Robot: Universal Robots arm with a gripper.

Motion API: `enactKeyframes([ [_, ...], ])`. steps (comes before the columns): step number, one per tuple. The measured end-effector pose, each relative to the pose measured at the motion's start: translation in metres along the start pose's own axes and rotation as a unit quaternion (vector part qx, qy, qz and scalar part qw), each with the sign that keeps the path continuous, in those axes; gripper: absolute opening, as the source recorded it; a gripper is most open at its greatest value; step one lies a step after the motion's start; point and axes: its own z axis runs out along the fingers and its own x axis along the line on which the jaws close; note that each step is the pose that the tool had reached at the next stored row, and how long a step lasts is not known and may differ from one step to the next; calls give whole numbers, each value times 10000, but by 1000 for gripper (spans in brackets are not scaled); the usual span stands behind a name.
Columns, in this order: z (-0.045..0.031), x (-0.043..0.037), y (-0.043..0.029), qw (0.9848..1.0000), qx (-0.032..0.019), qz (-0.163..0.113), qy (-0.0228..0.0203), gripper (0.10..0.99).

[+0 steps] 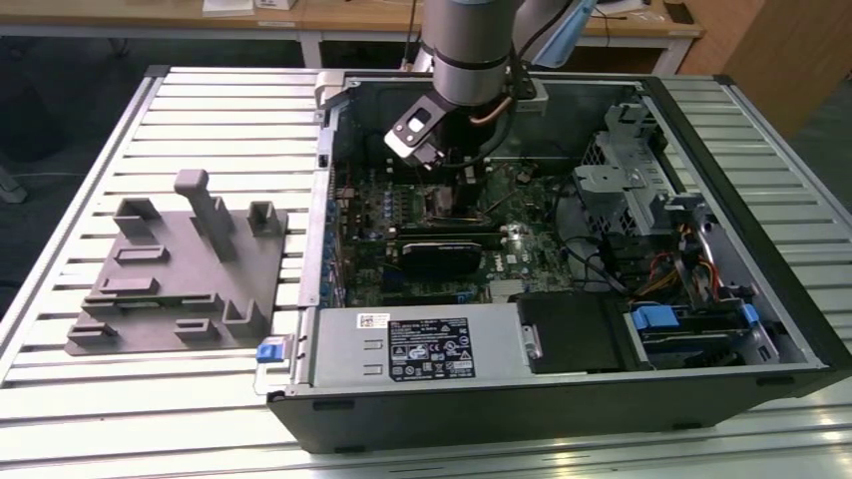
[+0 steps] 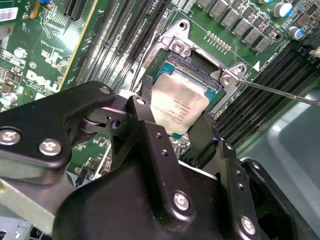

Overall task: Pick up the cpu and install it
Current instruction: 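Place the cpu into insertion slot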

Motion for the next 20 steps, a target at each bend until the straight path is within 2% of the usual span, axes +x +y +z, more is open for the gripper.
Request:
enactKeyframes([
  [20, 101, 33, -17, 9999, -1, 105, -5, 541],
])
